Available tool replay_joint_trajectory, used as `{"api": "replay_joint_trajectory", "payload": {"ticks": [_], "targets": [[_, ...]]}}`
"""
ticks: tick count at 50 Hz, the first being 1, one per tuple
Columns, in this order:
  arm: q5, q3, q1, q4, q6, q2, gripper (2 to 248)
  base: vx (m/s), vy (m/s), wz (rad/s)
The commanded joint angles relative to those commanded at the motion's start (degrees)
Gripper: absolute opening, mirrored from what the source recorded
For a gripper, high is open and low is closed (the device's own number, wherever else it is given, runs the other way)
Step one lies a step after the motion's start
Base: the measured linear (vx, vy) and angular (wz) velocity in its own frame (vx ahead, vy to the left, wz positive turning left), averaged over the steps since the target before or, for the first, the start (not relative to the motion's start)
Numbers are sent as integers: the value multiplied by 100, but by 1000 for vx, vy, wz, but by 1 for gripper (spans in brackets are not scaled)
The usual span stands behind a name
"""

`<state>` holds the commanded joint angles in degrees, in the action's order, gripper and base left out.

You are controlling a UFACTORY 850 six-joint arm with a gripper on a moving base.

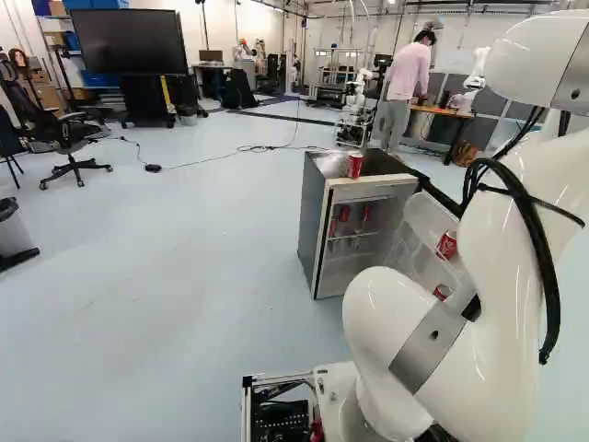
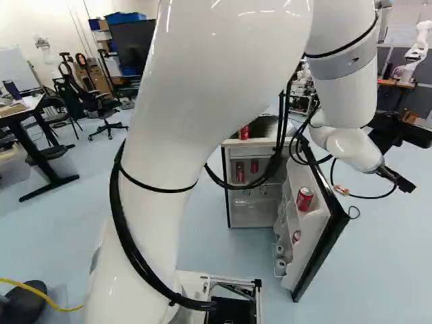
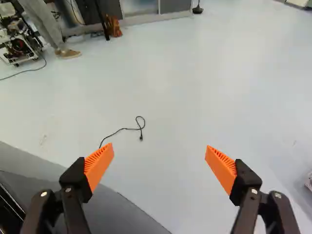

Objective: Grab a drink from the fridge

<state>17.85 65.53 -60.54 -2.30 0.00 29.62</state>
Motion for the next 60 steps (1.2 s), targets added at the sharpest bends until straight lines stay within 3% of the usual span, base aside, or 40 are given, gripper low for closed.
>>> {"api": "replay_joint_trajectory", "payload": {"ticks": [28,49,60], "targets": [[-1164,82,-4,29,0,348,247,0,0,0],[-1947,-409,-107,229,0,13,247,0,0,0],[-2054,-738,-106,257,0,-223,247,0,0,0]]}}
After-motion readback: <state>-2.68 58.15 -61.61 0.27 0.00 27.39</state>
